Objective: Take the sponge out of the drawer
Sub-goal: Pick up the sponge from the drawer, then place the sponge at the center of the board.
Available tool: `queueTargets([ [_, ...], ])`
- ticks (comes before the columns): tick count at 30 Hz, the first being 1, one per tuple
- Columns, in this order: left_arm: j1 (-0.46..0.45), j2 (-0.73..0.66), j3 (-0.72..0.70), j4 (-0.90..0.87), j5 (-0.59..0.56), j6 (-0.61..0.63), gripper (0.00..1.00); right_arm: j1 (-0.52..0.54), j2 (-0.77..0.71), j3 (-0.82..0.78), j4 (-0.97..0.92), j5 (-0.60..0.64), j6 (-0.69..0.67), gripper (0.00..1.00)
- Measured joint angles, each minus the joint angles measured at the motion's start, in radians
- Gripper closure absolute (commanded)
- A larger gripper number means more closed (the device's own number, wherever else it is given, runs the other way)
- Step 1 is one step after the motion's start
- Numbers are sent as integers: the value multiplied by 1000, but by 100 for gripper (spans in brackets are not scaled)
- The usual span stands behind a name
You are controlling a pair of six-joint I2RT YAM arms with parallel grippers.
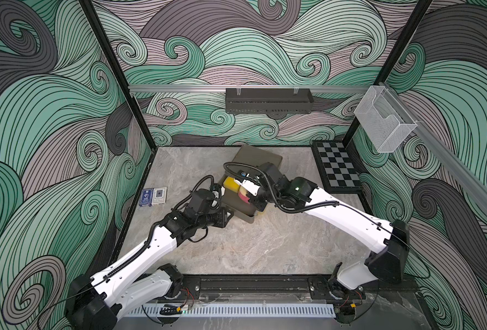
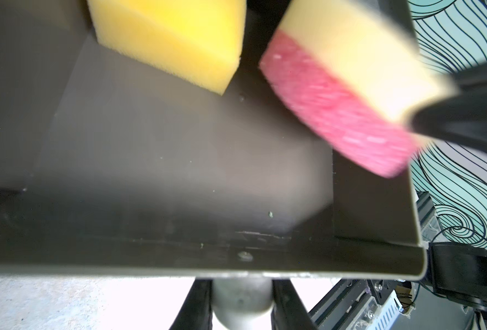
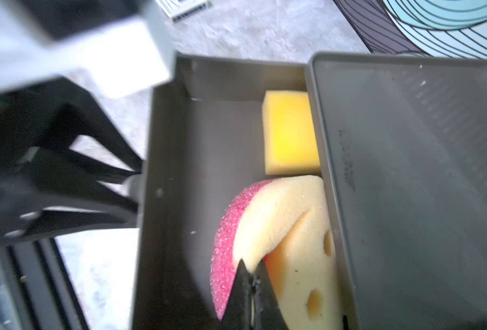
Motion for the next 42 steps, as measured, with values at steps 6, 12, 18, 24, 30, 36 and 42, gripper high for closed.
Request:
queueTargets([
  [6,0,2,-2,8,4,-2,89,-12,-193,-13,-5,-244,62,100],
  [12,0,2,-2,8,5,-2,89,-179,-351,-36,7,-305,126,100],
  [18,0,2,-3,8,5,-1,89,-448,-291,-142,29,-192,198,100],
  [24,0,1,-3,8,5,-1,89,-544,18,-228,61,-72,264,100],
  [30,-3,-2,-3,7,1,0,89,-554,203,-179,71,-3,282,100],
  [36,-3,-20,-4,-4,-6,0,89,-584,246,-150,95,31,312,67],
  [42,-3,-23,-13,-5,-6,0,89,-601,148,-169,106,39,314,57],
])
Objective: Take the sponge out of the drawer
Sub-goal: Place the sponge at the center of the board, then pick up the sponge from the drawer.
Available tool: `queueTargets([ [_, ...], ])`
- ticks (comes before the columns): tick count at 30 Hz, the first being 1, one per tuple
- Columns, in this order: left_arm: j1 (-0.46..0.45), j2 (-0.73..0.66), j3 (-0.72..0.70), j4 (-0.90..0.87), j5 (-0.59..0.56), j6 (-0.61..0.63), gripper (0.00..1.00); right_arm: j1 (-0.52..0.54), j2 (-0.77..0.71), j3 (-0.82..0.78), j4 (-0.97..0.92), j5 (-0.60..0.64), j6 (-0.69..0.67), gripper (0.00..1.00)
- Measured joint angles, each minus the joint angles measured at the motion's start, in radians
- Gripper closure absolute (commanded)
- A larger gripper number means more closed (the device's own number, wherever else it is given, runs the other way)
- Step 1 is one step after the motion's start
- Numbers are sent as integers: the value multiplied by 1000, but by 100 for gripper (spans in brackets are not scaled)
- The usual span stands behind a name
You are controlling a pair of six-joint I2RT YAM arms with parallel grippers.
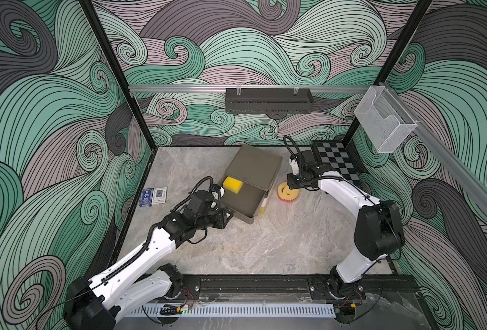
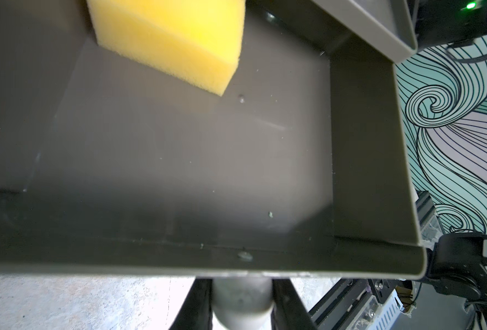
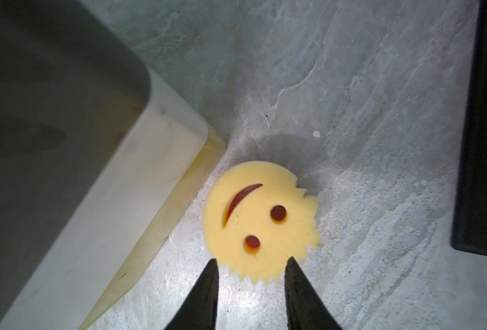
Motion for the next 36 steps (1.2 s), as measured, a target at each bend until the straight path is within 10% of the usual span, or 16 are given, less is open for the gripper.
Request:
queueTargets([
  [14,0,-4,-8,10,1,0,89,250,-467,60,-61,-189,-86,54],
  [22,0,-3,-8,10,2,0,89,496,-313,133,-106,-268,-138,55],
  [36,0,-16,-8,-1,1,0,89,566,2,337,-128,-266,-205,56],
])
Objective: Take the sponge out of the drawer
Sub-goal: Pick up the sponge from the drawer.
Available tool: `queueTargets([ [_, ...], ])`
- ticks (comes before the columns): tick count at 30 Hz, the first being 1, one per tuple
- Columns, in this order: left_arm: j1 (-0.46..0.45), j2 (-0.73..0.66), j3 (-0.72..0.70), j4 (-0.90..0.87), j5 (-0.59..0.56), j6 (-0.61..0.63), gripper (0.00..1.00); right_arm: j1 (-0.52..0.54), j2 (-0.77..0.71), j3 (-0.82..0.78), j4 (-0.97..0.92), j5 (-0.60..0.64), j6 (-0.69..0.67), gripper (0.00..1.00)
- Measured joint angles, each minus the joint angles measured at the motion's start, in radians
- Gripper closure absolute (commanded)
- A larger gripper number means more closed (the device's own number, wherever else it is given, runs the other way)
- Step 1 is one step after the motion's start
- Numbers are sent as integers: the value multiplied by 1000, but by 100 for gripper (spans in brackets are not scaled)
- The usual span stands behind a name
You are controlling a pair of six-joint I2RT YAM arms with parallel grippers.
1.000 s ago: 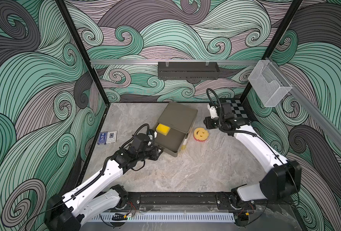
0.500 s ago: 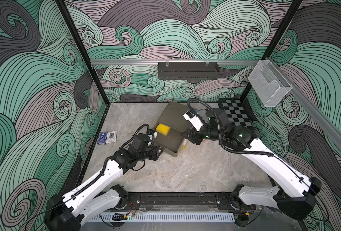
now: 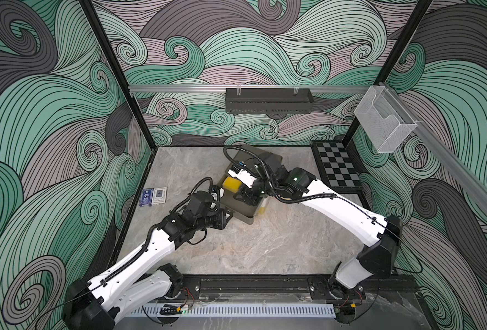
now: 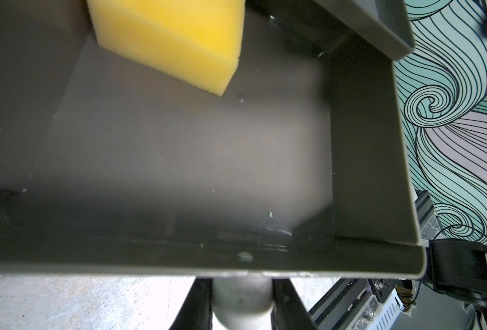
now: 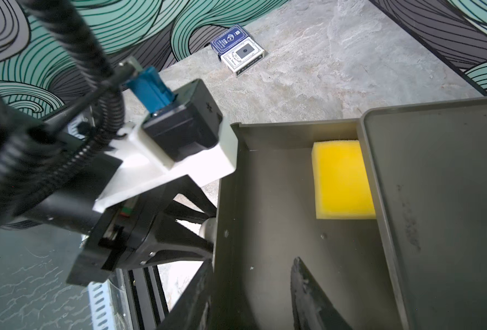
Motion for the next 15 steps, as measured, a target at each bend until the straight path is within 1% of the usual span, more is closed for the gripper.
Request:
queueTargets([
  [9,0,-34,-4,-15,-1,0,89,3,138,68,-9,32,-18,56],
  [15,0,-60,-32,-13,0,-1,89,2,196,114,-8,65,-18,56],
])
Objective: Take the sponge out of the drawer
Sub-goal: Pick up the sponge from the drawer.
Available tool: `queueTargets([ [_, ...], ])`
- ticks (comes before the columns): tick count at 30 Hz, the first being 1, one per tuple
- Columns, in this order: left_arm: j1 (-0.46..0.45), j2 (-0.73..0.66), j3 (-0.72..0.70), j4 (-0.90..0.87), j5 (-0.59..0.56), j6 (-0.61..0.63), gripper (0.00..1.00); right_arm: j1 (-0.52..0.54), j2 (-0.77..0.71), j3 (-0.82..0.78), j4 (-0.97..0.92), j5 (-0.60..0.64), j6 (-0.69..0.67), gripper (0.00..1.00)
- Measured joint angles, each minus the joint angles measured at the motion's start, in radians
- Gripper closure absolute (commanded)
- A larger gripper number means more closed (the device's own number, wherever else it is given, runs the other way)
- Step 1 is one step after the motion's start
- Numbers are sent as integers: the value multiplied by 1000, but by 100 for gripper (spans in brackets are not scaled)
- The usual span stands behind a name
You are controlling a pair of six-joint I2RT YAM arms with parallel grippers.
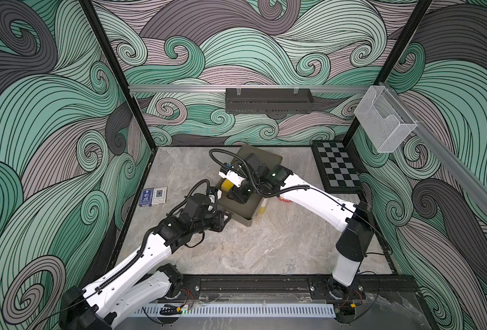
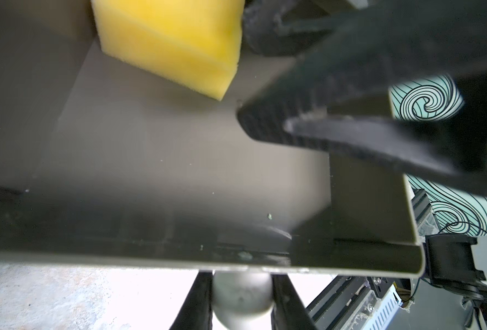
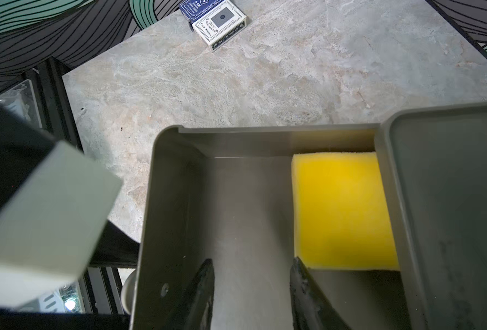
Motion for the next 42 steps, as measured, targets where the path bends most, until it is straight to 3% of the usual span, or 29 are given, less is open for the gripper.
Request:
queueTargets([
  [15,0,-4,-17,13,5,0,89,1,69,3,11,138,-38,59],
  [18,0,-4,-17,13,5,0,89,3,74,3,18,164,-45,69],
  [23,0,-4,-17,12,5,0,89,-5,84,3,36,181,-36,100],
  [29,0,-5,-17,13,4,0,89,-14,66,-20,50,140,-15,100],
  [34,0,-5,-17,13,4,0,89,-18,-49,-112,39,33,11,100],
  [42,0,10,-17,26,14,-4,89,-24,-430,-253,33,-211,69,100],
])
